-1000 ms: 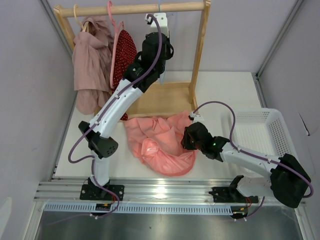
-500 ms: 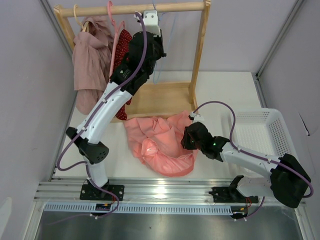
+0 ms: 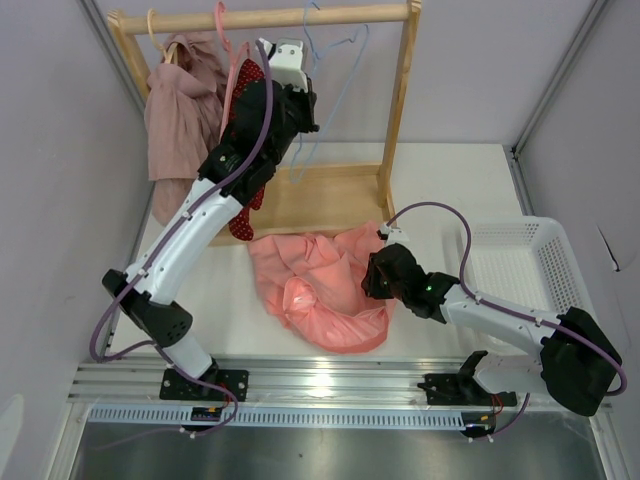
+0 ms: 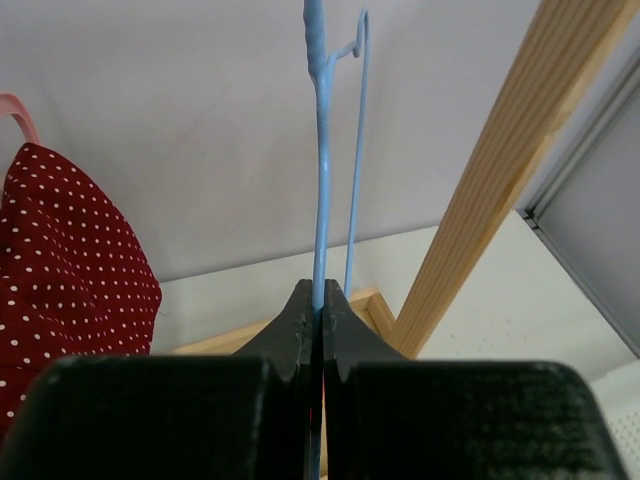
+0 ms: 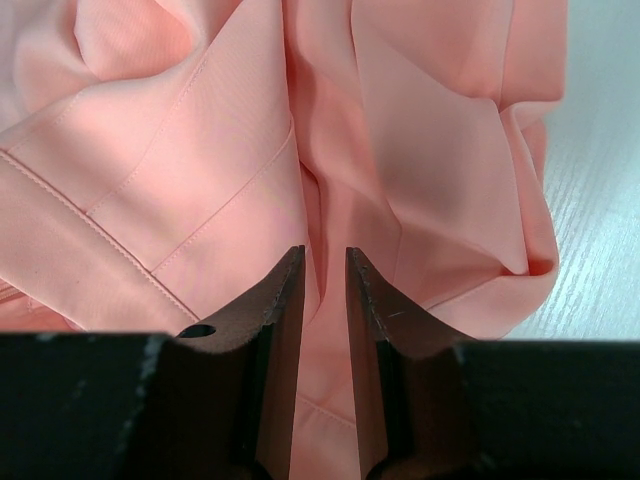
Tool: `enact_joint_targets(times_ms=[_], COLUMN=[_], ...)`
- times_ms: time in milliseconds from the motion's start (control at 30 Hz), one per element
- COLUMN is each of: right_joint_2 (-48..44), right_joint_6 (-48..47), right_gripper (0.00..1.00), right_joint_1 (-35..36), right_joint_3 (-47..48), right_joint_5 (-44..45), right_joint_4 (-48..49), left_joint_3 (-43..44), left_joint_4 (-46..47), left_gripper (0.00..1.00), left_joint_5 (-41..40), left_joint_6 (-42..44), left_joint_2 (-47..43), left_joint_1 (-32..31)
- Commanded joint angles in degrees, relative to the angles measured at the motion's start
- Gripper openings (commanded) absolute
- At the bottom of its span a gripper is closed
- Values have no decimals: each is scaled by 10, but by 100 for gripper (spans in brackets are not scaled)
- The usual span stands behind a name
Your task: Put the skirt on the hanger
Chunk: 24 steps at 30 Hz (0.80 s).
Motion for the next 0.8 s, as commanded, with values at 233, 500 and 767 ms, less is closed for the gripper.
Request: enact_joint_targets(times_ms=[233,500,767], right_joint_2=[-8,-1,4], right_joint_6=[-8,-10,-12], right_gripper=[28,28,28], right_joint_1=[-2,-2,-5], right_joint_3=[5,10,13], right_joint_5=[1,2,2], right_joint_4=[15,12,9], left_joint_3=[-109,-173,-159], left_joint_4=[43,78,76], left_gripper=[0,0,0], left_joint_5=[78,96,107], left_joint_6=[20,36,44], left_joint_2=[-110,-152,-152], left_joint_1=[2,5,11])
